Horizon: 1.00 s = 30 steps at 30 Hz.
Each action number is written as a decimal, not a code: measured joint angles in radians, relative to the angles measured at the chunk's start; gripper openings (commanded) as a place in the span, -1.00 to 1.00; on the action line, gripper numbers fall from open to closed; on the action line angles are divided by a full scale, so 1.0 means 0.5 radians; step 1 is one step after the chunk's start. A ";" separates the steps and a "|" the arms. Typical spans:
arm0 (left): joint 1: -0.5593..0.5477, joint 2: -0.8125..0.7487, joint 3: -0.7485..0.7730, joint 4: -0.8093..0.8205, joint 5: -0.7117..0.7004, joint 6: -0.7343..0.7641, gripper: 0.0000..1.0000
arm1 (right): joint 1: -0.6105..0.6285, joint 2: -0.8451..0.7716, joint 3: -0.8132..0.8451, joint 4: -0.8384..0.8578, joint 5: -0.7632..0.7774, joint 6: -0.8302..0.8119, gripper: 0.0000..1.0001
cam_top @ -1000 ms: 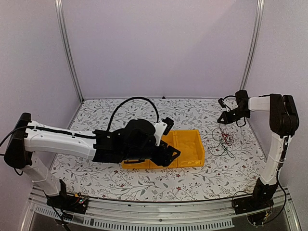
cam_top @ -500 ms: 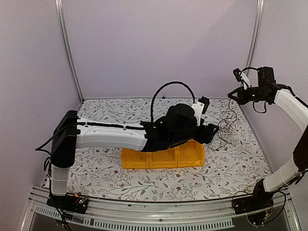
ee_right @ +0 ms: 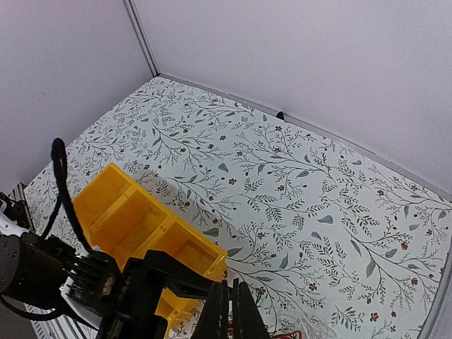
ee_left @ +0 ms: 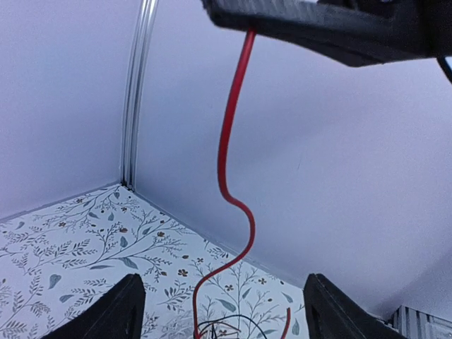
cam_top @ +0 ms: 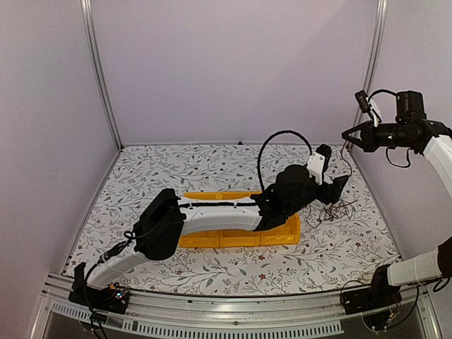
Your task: Untangle the cables
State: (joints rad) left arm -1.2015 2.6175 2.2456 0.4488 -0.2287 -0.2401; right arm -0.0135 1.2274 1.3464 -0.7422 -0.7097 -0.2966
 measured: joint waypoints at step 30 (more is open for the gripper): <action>0.120 0.402 0.163 0.169 0.353 -0.211 0.37 | 0.000 -0.175 1.118 -0.040 -0.420 0.003 -1.00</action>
State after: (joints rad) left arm -1.1416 2.8185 2.3272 0.5335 -0.0521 -0.3454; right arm -0.0135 1.1397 1.9053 -0.7624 -0.9195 -0.2951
